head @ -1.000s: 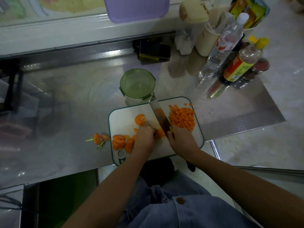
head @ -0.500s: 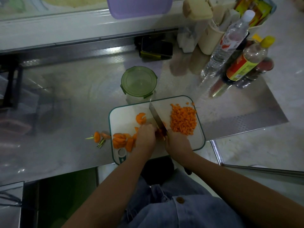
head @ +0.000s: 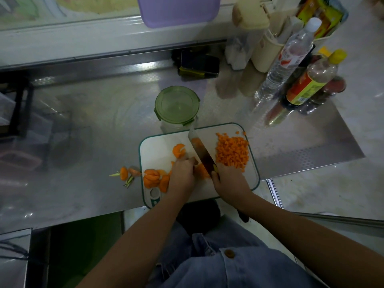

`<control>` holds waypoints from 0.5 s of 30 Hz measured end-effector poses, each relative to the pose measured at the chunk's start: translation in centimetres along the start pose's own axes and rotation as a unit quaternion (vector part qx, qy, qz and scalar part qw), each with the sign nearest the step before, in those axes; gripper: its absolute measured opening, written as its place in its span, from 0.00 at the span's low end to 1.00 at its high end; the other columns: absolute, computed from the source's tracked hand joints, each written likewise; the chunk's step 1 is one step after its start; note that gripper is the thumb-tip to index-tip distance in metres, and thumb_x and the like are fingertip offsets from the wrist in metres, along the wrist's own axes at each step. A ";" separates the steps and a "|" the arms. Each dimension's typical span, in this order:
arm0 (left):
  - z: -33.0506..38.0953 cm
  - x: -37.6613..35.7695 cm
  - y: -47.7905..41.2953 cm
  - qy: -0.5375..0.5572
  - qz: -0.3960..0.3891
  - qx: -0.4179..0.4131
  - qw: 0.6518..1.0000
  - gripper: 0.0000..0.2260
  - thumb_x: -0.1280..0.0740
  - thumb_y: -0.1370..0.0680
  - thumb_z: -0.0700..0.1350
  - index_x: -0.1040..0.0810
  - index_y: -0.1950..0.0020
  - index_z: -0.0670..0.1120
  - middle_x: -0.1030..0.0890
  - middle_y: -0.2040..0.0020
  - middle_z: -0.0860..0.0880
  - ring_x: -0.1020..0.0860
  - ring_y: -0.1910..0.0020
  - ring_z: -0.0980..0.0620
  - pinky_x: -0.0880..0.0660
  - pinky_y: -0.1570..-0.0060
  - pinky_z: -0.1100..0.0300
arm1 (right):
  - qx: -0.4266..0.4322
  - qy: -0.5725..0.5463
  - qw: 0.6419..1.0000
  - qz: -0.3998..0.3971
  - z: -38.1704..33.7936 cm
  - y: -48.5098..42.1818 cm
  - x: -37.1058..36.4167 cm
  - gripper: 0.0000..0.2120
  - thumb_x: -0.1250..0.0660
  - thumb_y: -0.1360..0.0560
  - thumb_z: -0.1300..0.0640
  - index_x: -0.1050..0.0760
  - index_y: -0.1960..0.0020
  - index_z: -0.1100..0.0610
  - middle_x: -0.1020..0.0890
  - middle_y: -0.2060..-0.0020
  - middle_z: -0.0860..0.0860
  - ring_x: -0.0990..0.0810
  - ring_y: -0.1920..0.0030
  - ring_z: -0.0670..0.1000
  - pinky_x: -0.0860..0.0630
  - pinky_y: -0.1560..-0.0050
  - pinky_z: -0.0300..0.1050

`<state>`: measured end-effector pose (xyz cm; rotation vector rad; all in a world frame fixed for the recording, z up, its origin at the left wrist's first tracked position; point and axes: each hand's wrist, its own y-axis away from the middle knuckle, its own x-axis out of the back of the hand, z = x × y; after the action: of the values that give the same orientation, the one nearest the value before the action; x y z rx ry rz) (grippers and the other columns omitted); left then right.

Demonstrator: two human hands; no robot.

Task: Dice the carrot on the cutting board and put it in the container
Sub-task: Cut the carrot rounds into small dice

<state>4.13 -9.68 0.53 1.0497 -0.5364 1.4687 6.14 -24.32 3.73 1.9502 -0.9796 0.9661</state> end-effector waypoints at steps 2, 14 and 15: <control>-0.1 0.0 0.2 -0.005 -0.001 0.006 1.000 0.06 0.36 0.26 0.37 0.20 0.55 0.44 0.20 0.56 0.45 0.23 0.57 0.49 0.31 0.58 0.58 | -0.004 0.002 1.000 -0.011 0.0 0.2 -0.2 0.08 0.43 0.20 0.56 0.27 0.48 0.59 0.26 0.65 0.52 0.23 0.63 0.54 0.25 0.62 0.50; 0.1 -0.2 0.0 0.001 -0.005 0.000 1.000 0.09 0.36 0.22 0.42 0.17 0.46 0.47 0.17 0.50 0.46 0.22 0.51 0.48 0.40 0.60 0.67 | -0.028 0.012 1.000 0.004 -0.3 -0.4 -2.5 0.16 0.42 0.22 0.58 0.30 0.35 0.58 0.19 0.60 0.57 0.20 0.61 0.59 0.23 0.61 0.52; 0.0 -0.3 0.0 0.002 -0.006 -0.003 1.000 0.10 0.36 0.22 0.42 0.17 0.46 0.47 0.17 0.50 0.46 0.22 0.51 0.48 0.39 0.59 0.66 | -0.027 0.010 1.000 0.005 -0.4 -0.4 -2.5 0.16 0.42 0.22 0.58 0.31 0.35 0.59 0.19 0.61 0.58 0.20 0.62 0.59 0.23 0.62 0.53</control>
<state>4.13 -9.84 0.23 1.0441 -0.5295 1.4571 5.34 -23.06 1.62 1.8887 -0.9950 0.9525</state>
